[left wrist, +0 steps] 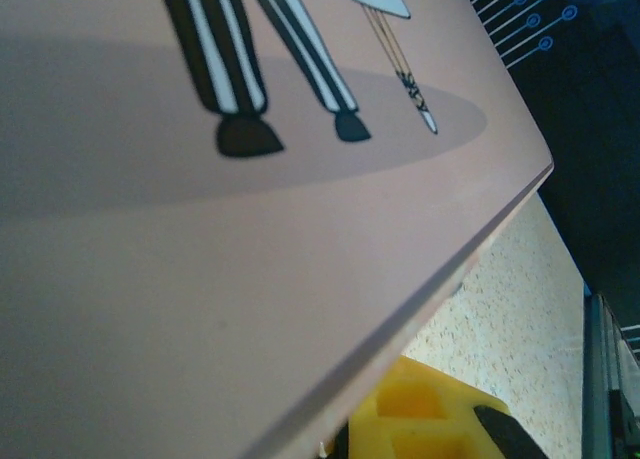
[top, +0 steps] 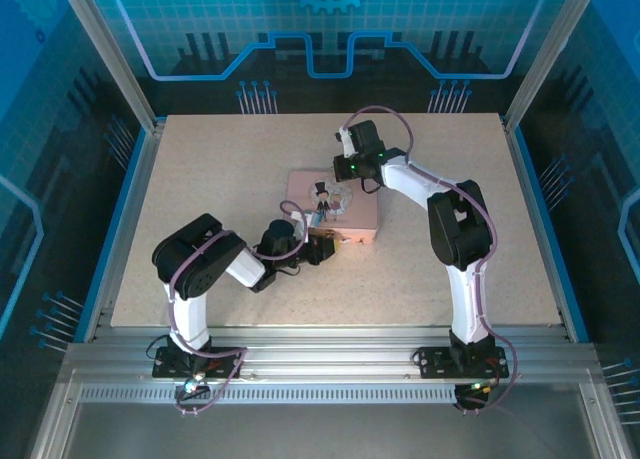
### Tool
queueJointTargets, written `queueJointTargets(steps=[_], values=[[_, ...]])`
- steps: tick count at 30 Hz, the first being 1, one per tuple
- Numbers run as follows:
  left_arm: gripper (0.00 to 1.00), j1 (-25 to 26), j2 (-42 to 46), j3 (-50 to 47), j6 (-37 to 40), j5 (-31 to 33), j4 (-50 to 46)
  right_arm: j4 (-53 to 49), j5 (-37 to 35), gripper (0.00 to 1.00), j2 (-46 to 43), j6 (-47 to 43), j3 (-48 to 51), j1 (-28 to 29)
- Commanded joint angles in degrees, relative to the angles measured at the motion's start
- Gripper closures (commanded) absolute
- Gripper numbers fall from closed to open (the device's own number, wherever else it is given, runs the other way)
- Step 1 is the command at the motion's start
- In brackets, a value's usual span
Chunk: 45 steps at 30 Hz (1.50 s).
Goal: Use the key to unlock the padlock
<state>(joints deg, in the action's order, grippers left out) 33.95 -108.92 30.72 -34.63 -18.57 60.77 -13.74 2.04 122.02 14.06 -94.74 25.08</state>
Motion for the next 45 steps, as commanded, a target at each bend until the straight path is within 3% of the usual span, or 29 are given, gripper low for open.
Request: queueJointTargets(steps=[1,6,13,22,26,34,45], values=[[1.00,-1.11,4.30,2.55,-0.62,-1.76,-5.45,-2.79,1.94,1.00,-3.38,0.00,0.91,-0.25],[1.00,-1.14,7.63,5.54,-0.08,-3.41,-17.36,-2.61,1.82,1.00,-5.24,0.60,1.03,-2.87],[1.00,-1.12,9.97,8.39,-1.51,-4.45,-24.26,-1.97,1.19,1.00,-8.85,1.97,3.84,-6.67],[1.00,-1.17,10.73,11.84,-2.74,-4.97,-31.62,0.92,-3.77,1.00,-17.01,6.91,16.40,-11.29],[1.00,-1.18,11.13,12.79,-3.47,-5.33,-33.10,3.01,-2.78,1.00,-20.50,8.75,22.23,-12.83],[1.00,-1.17,11.55,14.29,-4.87,-5.72,-36.09,6.94,0.32,1.00,-32.54,11.17,34.85,-14.84],[1.00,-1.24,11.54,16.87,-8.08,-5.33,-37.46,4.34,8.39,1.00,-55.23,13.37,48.09,-16.62]])
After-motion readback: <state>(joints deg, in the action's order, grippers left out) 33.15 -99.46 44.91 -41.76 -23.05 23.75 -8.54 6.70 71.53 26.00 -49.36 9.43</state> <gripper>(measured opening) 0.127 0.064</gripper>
